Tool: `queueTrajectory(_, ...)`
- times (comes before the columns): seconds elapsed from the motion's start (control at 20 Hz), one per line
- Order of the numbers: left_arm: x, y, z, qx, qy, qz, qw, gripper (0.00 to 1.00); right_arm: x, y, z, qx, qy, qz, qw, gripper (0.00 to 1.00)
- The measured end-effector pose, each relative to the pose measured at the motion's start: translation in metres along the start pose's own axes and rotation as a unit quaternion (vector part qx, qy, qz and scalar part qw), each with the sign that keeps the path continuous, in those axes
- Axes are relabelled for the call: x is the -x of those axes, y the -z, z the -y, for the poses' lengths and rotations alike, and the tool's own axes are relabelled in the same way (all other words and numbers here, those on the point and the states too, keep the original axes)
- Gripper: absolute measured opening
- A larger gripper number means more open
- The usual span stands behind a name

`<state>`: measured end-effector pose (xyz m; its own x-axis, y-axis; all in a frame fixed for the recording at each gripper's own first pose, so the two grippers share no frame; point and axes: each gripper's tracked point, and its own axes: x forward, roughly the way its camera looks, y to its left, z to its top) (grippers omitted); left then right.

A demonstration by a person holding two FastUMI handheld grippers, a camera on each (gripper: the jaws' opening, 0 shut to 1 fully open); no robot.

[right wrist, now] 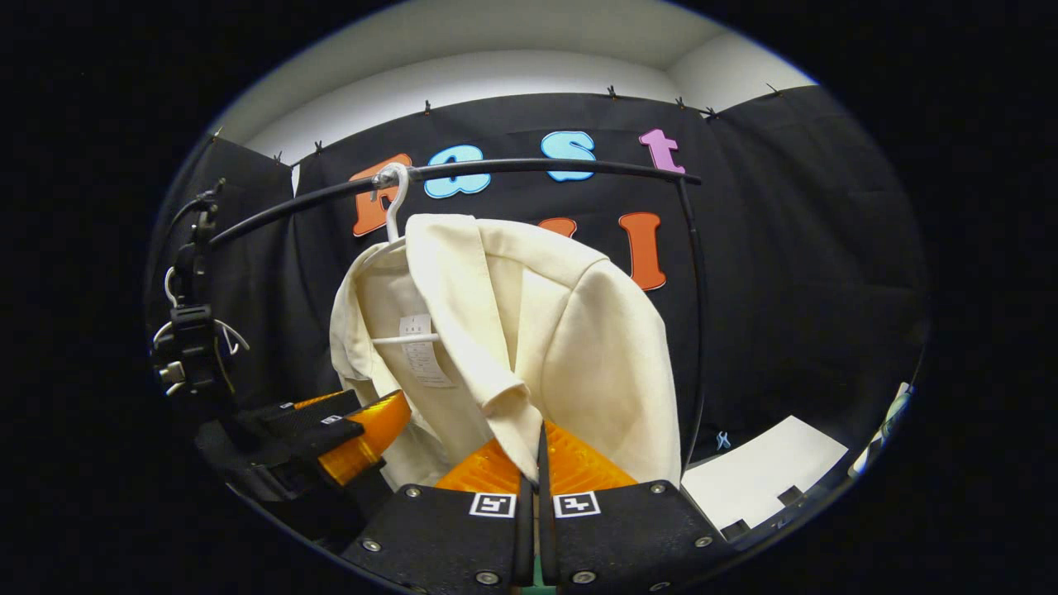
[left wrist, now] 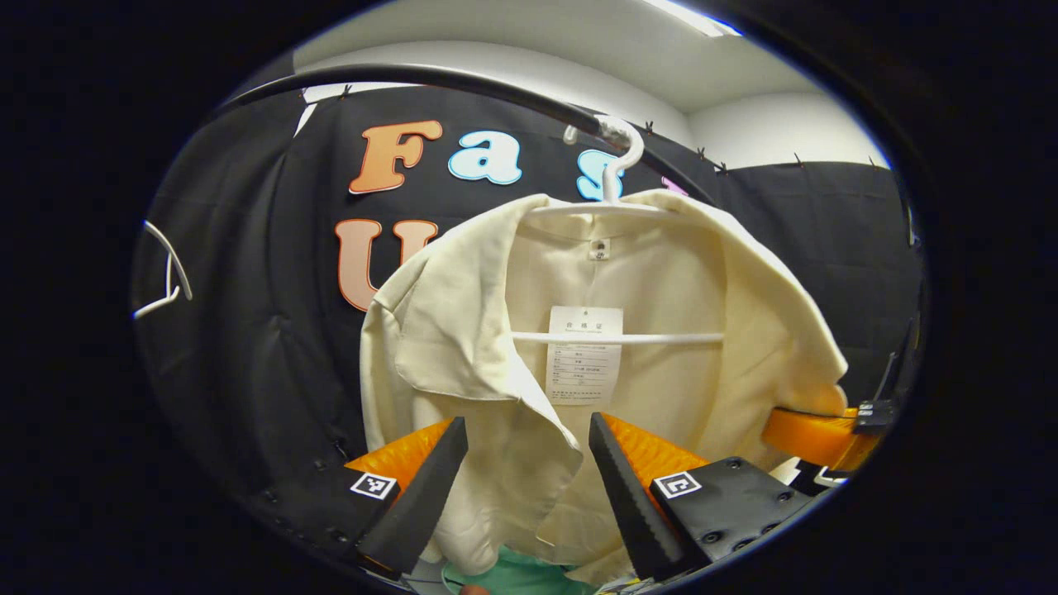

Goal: Grasp the clothes on the hanger with both hands and then place them into the laundry hamper below.

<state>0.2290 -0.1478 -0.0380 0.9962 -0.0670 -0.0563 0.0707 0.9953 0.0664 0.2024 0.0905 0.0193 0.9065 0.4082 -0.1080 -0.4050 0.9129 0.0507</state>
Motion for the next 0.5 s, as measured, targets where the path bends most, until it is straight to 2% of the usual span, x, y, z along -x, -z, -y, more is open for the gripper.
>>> queueTrajectory(0.15,-0.018,0.005,0.001,-0.012,-0.009,-0.002,1.000,0.98,0.003,-0.001,0.005,0.003,-0.001,0.002,1.000,0.02)
queueTrajectory(0.25,-0.030,0.010,0.007,0.004,-0.005,-0.009,1.000,0.97,0.006,0.000,0.006,0.002,-0.008,0.000,1.000,0.02)
queueTrajectory(0.4,-0.036,0.014,0.003,0.025,-0.017,-0.018,0.999,0.98,0.011,-0.001,0.008,0.003,-0.015,0.001,1.000,0.03)
queueTrajectory(0.5,-0.039,0.018,0.006,0.036,-0.014,-0.018,0.999,0.92,0.014,-0.001,0.012,0.004,-0.016,0.003,1.000,0.02)
